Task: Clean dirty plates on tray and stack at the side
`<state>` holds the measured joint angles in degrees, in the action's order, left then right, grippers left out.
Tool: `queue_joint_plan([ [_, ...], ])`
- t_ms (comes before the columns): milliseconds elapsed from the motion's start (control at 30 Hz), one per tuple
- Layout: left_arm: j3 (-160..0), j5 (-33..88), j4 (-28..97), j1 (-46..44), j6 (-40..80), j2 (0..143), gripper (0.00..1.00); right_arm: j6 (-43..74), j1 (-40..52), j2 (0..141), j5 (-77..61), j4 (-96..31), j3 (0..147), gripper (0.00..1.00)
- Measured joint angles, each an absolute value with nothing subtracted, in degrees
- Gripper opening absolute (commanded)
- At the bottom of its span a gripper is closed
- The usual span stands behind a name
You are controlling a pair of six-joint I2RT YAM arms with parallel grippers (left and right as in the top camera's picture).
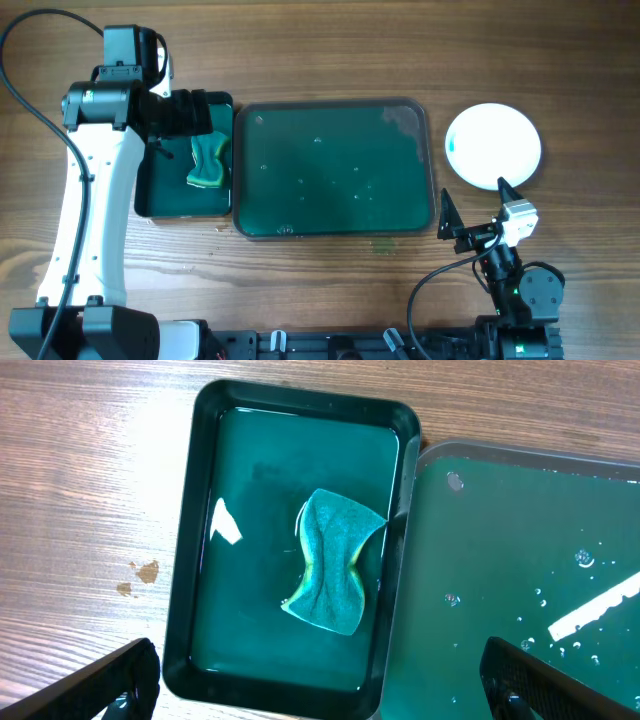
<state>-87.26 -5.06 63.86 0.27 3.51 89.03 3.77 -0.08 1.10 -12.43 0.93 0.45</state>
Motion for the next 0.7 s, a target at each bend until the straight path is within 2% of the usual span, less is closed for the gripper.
queue_joint_plan([
  [700, -87.24, -5.04, 63.09, 0.27, 3.51, 88.68, 1.00, 3.77, -0.08, 1.10, -12.43, 0.93, 0.45, 1.00],
])
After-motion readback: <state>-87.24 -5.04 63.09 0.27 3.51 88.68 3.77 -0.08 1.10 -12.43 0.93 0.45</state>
